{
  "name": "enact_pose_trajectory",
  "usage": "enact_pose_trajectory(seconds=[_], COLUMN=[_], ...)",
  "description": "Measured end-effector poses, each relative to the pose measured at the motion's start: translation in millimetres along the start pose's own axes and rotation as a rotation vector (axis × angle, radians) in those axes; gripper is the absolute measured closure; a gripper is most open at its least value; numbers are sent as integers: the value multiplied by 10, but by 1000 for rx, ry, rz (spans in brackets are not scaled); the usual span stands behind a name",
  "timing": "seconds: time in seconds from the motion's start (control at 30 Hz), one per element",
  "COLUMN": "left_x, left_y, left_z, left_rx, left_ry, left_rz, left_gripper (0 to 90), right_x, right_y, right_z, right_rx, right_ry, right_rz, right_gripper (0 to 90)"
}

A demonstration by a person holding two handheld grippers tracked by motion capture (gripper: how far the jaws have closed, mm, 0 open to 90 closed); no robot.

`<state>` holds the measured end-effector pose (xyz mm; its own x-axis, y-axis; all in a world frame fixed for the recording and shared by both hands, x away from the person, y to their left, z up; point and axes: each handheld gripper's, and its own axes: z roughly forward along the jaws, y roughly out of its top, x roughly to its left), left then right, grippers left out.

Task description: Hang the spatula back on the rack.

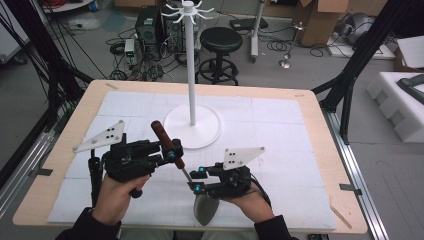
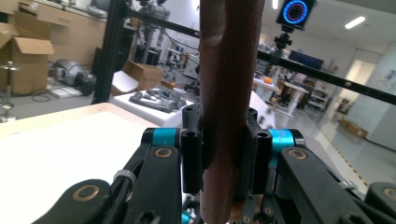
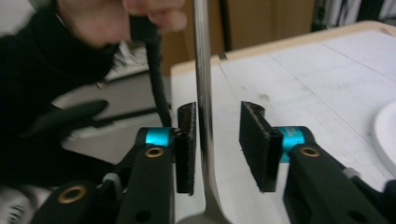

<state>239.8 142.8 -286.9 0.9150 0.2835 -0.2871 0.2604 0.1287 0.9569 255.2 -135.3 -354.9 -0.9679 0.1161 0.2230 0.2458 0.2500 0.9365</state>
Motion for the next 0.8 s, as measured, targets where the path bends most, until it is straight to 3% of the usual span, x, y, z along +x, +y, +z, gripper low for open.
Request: enact_pose_trajectory(seconds=[0.13, 0.3, 0.43, 0.6, 0.7, 0.8], left_x=[-14, -13, -16, -11, -6, -3], left_y=[1, -14, -8, 2, 8, 9], left_z=[28, 60, 65, 51, 56, 52], left_rx=[18, 33, 36, 20, 17, 13], left_ry=[-43, -86, -107, -77, -23, 30], left_rz=[12, 29, 33, 30, 20, 35], left_gripper=[732, 731, 731, 723, 558, 484], right_x=[-25, -21, -8, 36, 48, 44], right_y=[25, 33, 33, 42, 45, 36], right_z=[-34, -14, 22, 37, 50, 72], right_rx=[-48, -48, -32, -52, -44, -41], right_ry=[78, 148, 167, 115, 52, 5], right_rz=[-4, -23, -49, -54, -58, -37], right_gripper=[600, 728, 829, 842, 843, 842])
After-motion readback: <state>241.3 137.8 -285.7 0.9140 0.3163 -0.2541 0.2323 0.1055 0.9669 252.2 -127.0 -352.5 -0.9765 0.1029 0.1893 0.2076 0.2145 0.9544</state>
